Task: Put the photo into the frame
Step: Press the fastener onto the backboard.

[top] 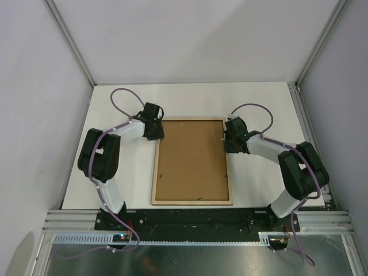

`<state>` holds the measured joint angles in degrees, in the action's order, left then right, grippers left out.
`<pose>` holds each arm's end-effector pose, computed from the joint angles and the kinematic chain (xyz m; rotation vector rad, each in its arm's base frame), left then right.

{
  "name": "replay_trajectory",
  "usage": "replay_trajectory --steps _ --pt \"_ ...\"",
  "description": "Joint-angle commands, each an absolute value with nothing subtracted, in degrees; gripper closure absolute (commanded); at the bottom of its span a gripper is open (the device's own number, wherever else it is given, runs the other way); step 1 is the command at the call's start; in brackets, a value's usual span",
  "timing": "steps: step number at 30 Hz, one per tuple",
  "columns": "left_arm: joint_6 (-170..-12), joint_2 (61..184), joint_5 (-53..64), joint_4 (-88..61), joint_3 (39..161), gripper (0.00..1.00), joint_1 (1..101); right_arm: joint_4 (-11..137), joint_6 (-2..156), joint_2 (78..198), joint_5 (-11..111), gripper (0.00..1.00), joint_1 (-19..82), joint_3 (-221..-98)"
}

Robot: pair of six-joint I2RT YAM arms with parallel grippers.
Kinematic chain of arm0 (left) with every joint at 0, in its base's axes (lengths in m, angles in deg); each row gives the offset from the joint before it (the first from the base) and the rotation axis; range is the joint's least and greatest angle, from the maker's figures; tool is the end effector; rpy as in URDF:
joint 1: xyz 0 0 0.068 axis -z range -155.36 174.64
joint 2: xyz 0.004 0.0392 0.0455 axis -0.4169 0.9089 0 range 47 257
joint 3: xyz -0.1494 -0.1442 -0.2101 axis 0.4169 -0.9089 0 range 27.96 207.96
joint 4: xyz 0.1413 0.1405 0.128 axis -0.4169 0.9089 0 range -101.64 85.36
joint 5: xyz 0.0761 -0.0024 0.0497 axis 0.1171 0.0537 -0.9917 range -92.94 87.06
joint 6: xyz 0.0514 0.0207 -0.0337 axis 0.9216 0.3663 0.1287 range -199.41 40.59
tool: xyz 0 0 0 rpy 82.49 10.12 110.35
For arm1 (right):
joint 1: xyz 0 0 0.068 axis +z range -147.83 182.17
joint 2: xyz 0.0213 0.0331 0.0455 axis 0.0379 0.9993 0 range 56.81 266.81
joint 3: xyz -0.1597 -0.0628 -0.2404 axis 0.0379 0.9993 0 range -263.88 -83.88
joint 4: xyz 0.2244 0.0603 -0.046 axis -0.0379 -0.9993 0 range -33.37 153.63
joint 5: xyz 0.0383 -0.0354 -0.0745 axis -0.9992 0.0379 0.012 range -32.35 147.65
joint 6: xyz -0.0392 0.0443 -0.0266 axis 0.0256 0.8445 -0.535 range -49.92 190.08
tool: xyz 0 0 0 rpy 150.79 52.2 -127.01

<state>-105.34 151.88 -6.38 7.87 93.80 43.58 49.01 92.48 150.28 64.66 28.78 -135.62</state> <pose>0.3474 -0.1159 0.1938 -0.1807 2.5980 -0.2076 0.2794 0.1329 0.1961 -0.0466 2.5523 0.1782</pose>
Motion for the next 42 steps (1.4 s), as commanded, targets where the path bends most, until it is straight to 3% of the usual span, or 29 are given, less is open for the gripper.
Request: replay_trajectory --steps 1,15,21,24,33,42 --pt "-107.0 152.3 -8.3 7.0 95.9 0.62 43.5 48.0 92.5 151.6 65.1 1.00 28.4 -136.2" --pt "-105.7 152.3 -10.3 7.0 94.4 0.72 43.5 47.8 92.3 152.2 64.8 1.00 28.4 -136.8" --pt "-106.3 151.9 -8.6 6.8 95.8 0.55 43.5 47.6 92.2 152.3 64.8 1.00 28.5 -137.2" --pt "-106.7 152.4 -8.7 6.8 97.0 0.52 43.5 47.4 92.2 152.3 64.7 1.00 28.5 -137.4" --pt "-105.8 154.1 -9.6 6.8 97.2 0.61 43.5 46.8 92.1 152.2 64.9 1.00 28.5 -137.4" --pt "-103.4 152.9 -9.4 6.8 94.4 0.64 43.5 47.4 92.6 152.5 64.7 1.00 28.8 -137.4"
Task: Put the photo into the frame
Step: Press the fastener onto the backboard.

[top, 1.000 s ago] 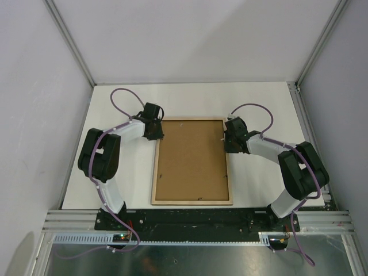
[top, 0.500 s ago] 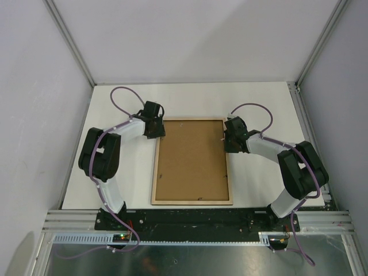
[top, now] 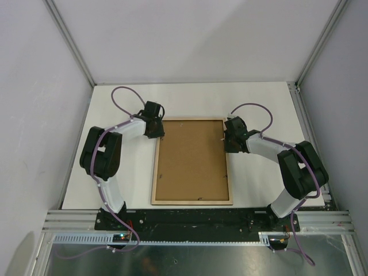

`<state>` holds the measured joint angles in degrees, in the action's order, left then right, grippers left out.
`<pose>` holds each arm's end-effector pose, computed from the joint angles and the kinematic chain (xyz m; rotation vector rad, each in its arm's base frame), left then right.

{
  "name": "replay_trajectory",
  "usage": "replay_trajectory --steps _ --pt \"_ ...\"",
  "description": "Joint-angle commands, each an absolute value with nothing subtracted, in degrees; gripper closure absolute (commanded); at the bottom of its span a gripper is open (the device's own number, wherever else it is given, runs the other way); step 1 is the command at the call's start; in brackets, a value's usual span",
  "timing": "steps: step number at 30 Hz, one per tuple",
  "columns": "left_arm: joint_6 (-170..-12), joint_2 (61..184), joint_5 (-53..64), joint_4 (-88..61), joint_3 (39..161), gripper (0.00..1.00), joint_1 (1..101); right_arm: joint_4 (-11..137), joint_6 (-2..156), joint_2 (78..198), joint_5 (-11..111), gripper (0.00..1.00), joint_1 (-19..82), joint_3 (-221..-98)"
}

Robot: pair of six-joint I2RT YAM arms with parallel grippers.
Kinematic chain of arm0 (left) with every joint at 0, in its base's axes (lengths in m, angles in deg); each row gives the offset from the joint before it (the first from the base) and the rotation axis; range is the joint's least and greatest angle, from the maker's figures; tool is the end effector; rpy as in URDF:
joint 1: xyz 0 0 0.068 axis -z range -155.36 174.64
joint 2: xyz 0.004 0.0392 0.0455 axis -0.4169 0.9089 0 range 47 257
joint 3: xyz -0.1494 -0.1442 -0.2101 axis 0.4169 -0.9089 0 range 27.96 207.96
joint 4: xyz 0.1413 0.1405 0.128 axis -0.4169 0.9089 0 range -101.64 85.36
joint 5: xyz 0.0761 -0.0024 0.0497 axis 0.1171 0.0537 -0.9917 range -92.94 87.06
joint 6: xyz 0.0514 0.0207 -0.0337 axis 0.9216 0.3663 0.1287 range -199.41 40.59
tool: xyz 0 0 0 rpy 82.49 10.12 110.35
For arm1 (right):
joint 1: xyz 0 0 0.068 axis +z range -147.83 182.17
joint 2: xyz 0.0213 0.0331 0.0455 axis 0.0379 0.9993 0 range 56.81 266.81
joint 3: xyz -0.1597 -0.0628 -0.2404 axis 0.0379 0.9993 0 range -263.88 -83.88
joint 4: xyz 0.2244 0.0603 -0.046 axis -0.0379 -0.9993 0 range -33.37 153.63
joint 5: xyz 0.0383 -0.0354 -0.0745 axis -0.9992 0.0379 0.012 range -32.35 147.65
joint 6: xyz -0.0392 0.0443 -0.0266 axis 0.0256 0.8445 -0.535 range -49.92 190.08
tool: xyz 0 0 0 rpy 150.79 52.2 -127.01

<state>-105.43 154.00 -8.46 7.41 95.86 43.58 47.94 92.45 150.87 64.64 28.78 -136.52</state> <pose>0.3582 -0.1177 0.1913 -0.1952 2.5800 -0.1671 0.2813 0.1339 0.1961 -0.0488 2.5648 0.1716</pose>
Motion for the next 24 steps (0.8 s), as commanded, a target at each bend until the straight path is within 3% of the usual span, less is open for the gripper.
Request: replay_trajectory --steps 1,16,24 --pt "-103.3 152.6 -9.2 6.9 94.0 0.63 43.5 47.4 92.6 152.5 64.7 1.00 28.8 -137.4" --pt "-101.7 150.3 -8.8 7.3 91.5 0.59 43.6 47.5 92.7 152.5 64.6 1.00 28.8 -137.4" --pt "-102.0 151.0 -9.5 7.5 91.6 0.63 43.5 47.3 92.8 152.6 64.7 1.00 28.9 -137.3"
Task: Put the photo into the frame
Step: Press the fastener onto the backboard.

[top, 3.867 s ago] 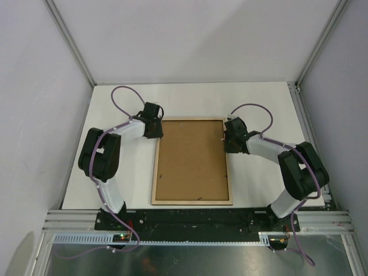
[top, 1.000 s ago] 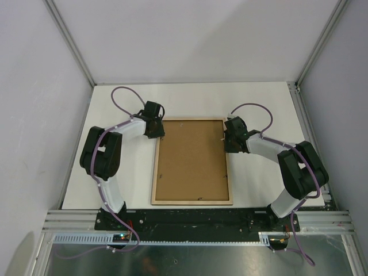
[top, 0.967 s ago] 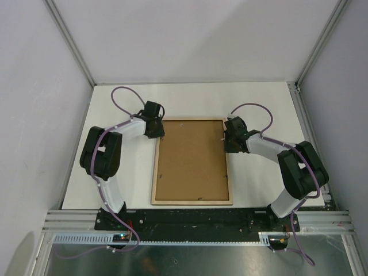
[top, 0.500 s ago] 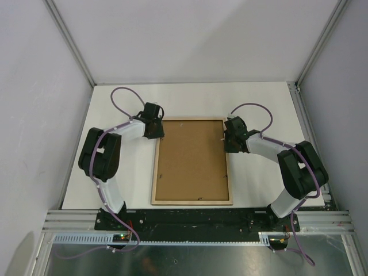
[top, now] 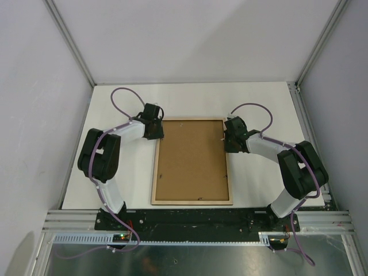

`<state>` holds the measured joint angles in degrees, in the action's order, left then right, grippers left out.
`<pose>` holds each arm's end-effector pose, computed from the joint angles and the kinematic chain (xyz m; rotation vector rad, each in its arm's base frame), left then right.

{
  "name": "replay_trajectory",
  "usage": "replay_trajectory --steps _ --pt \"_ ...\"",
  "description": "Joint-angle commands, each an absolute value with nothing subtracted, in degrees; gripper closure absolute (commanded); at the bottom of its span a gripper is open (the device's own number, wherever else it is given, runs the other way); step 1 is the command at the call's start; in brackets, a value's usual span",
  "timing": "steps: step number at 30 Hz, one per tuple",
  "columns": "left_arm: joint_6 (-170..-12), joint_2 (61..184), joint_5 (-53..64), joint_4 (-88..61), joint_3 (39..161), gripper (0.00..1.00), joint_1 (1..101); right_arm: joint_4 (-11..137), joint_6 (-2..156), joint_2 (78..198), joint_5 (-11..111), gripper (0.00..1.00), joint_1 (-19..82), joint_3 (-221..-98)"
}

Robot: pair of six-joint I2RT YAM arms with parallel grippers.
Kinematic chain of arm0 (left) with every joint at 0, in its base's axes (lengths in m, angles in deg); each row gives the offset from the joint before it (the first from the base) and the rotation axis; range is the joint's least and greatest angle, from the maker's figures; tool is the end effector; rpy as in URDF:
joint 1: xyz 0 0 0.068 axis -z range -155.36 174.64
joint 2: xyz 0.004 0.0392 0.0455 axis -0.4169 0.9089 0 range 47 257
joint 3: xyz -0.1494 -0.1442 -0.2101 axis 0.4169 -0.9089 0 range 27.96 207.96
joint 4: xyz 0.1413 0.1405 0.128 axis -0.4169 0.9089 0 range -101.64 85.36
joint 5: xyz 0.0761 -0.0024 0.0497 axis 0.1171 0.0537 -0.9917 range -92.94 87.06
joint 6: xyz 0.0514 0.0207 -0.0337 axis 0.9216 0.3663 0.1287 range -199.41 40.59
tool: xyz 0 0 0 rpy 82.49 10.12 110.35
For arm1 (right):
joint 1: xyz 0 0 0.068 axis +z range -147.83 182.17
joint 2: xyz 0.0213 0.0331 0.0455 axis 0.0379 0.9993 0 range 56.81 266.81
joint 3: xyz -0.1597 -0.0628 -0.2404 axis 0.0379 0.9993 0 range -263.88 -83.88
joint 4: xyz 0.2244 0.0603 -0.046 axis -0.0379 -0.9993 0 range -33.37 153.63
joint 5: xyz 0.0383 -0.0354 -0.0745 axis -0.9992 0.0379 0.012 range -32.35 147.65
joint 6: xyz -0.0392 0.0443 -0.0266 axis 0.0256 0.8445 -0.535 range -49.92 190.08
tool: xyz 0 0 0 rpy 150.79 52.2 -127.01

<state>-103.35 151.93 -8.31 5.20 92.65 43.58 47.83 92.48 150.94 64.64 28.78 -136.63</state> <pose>0.3488 -0.1146 0.1912 -0.1475 2.5647 -0.1653 0.2815 0.1340 0.1961 -0.0483 2.5660 0.1712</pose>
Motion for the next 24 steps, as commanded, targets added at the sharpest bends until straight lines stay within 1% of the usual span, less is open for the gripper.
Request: replay_trajectory --steps 1,10,15,19,21,22,24 --pt "-102.1 151.0 -9.8 7.5 91.6 0.63 43.5 47.4 92.8 152.7 64.7 1.00 28.9 -137.4" --pt "-103.1 150.6 -11.8 7.9 90.7 0.72 43.5 47.3 92.9 152.6 64.6 1.00 28.9 -137.4" --pt "-103.7 150.5 -11.7 7.8 90.1 0.83 43.5 47.3 93.0 152.6 64.5 1.00 29.0 -137.3" --pt "-104.1 150.2 -11.3 7.8 89.6 0.88 43.6 47.3 93.0 152.8 64.6 1.00 29.0 -137.4" --pt "-104.2 150.0 -11.0 7.8 89.5 0.96 43.5 47.4 93.1 152.8 64.5 1.00 29.0 -137.3" --pt "-104.3 149.9 -10.6 7.7 89.5 0.98 43.5 47.4 93.1 152.9 64.5 1.00 29.0 -137.4" --pt "-104.3 149.6 -9.9 7.7 89.7 0.99 43.6 47.5 93.1 152.9 64.5 1.00 28.9 -137.4"
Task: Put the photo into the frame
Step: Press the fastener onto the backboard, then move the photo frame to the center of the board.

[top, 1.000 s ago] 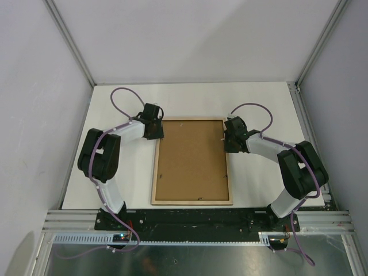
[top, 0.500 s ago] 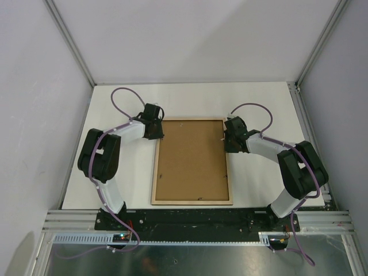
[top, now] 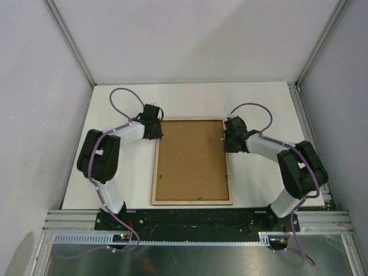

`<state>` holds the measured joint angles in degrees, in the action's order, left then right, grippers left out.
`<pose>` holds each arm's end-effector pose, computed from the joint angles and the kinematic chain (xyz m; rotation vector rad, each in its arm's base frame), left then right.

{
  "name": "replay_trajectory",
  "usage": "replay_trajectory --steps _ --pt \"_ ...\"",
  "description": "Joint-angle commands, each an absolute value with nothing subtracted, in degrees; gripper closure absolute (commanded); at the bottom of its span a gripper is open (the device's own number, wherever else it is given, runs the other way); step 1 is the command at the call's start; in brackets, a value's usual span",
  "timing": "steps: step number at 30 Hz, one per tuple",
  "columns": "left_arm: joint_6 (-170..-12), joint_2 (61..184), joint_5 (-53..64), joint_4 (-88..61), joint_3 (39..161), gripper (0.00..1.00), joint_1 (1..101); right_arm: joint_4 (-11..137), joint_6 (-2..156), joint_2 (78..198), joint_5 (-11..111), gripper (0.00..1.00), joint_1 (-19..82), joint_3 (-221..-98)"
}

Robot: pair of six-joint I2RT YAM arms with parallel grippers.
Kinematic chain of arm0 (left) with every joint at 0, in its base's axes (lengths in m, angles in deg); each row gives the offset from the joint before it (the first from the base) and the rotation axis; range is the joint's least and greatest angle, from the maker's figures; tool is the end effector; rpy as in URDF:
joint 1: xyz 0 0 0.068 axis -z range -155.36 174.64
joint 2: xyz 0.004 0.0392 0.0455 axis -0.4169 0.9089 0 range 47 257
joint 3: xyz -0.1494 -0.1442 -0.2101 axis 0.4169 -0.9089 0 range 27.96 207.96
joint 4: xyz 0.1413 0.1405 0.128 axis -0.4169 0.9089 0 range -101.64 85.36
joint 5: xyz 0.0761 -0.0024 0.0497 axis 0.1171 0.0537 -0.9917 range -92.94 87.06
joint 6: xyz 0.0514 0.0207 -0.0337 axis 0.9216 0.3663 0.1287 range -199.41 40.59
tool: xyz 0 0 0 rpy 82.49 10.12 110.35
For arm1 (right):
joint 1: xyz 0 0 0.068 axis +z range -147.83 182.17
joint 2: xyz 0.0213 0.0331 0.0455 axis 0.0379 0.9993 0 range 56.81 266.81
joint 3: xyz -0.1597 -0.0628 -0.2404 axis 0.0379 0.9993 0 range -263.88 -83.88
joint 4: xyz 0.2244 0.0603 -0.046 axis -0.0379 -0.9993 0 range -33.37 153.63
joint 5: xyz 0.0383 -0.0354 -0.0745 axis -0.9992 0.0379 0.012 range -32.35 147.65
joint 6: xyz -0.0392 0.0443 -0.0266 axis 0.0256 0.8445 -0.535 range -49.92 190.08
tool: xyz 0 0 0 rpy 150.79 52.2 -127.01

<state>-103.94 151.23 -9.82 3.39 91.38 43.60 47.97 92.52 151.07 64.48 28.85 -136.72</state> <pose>0.3471 -0.1128 0.1917 -0.1703 2.5357 -0.1474 0.2820 0.1349 0.1960 -0.0498 2.5653 0.1761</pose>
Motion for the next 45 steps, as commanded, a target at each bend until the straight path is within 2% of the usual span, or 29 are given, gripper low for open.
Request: replay_trajectory --steps 1,8,11,14,18,24,27,30,35,45 --pt "-104.3 149.3 -9.4 7.8 89.9 0.99 43.6 47.5 93.2 153.0 64.7 1.00 28.9 -137.4" --pt "-104.0 147.3 -5.3 7.8 89.0 0.98 43.6 46.9 93.9 152.7 65.4 1.00 28.4 -137.4" --pt "-104.6 146.2 -5.6 7.7 86.3 0.87 43.6 46.6 94.3 152.2 65.9 1.00 28.3 -137.4" --pt "-105.1 145.5 -6.4 7.6 84.3 0.70 43.7 46.5 95.0 152.0 65.9 1.00 28.2 -137.4" --pt "-105.1 144.0 -7.3 7.1 83.4 0.57 43.6 46.9 95.7 152.0 65.8 1.00 28.3 -137.4" --pt "-104.0 142.4 -4.5 7.4 88.2 0.54 42.8 47.6 96.3 151.9 66.1 1.00 27.2 -137.3" --pt "-102.8 139.9 -1.6 7.7 89.0 0.47 42.9 48.1 96.1 152.0 66.2 1.00 25.8 -137.4" --pt "-101.9 136.3 0.1 8.2 87.1 0.42 43.5 49.6 95.4 152.5 65.6 1.00 23.1 -137.4" --pt "-101.9 130.2 0.0 9.2 80.2 0.41 46.4 50.5 93.0 154.8 64.7 1.00 19.8 -139.9" --pt "-101.2 124.9 -0.6 9.3 71.8 0.36 51.8 51.6 89.5 157.0 62.6 1.00 19.3 -142.8"
